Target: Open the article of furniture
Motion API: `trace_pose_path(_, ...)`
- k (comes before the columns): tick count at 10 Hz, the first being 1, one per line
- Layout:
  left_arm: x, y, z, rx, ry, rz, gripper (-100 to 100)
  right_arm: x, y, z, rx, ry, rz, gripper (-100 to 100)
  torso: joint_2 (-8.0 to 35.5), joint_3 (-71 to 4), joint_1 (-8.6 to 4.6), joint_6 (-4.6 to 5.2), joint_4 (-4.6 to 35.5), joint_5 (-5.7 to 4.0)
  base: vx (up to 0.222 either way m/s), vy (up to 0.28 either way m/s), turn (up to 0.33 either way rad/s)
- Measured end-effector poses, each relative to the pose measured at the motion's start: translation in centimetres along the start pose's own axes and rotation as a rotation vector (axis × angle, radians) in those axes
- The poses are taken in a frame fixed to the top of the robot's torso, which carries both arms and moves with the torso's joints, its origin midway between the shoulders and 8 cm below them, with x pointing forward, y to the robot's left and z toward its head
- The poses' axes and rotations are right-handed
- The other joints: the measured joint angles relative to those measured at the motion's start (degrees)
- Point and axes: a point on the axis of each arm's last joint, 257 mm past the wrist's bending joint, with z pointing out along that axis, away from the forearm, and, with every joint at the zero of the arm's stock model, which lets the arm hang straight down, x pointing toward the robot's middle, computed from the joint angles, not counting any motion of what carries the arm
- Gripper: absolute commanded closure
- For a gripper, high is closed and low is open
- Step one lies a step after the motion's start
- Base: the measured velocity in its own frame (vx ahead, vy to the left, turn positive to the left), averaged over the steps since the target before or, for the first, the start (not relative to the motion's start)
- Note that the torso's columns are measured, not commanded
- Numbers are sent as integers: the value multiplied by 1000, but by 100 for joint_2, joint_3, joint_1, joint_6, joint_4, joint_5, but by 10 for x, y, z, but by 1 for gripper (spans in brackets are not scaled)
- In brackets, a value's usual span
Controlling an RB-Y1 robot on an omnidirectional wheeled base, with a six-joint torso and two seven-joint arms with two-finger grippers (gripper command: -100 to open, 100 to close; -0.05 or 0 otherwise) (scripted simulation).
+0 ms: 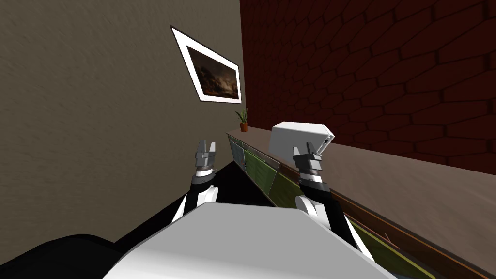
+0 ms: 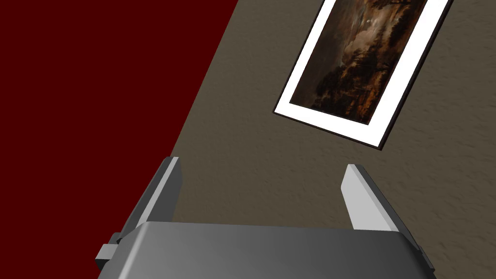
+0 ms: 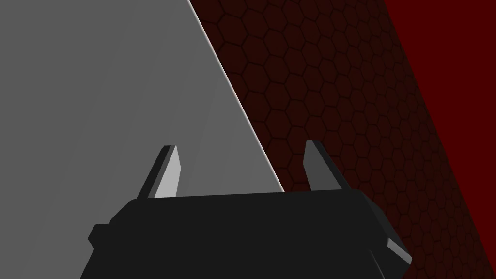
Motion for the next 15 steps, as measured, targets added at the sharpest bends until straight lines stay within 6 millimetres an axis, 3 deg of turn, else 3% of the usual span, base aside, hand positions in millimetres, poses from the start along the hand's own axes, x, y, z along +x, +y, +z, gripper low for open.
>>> trace_pose_path(2, 0, 0, 0, 0, 0, 0, 0, 0, 0, 0, 0, 0, 0, 0, 597, -1200, 0, 0, 600, 0, 0, 0, 0)
trace_pose_path(9, 0, 0, 0, 0, 0, 0, 0, 0, 0, 0, 0, 0, 0, 0, 3539, -7073, 0, 0, 3537, 0, 0, 0, 0)
trace_pose_path(10, 0, 0, 0, 0, 0, 0, 0, 0, 0, 0, 0, 0, 0, -100, 3962, -7919, 0, 0, 3960, 0, 15, 14, -40)
trace_pose_path(12, 0, 0, 0, 0, 0, 0, 0, 6, -3, -1, 9, 49, -68, -100, 4203, -8428, 6, 0, 4204, 2, 22, 29, -38)
trace_pose_path(15, 0, 0, 0, 0, 0, 0, 0, 15, -7, 0, 13, 113, -199, -100, 4227, -8457, 4, 0, 4228, 1, 25, 46, -55)
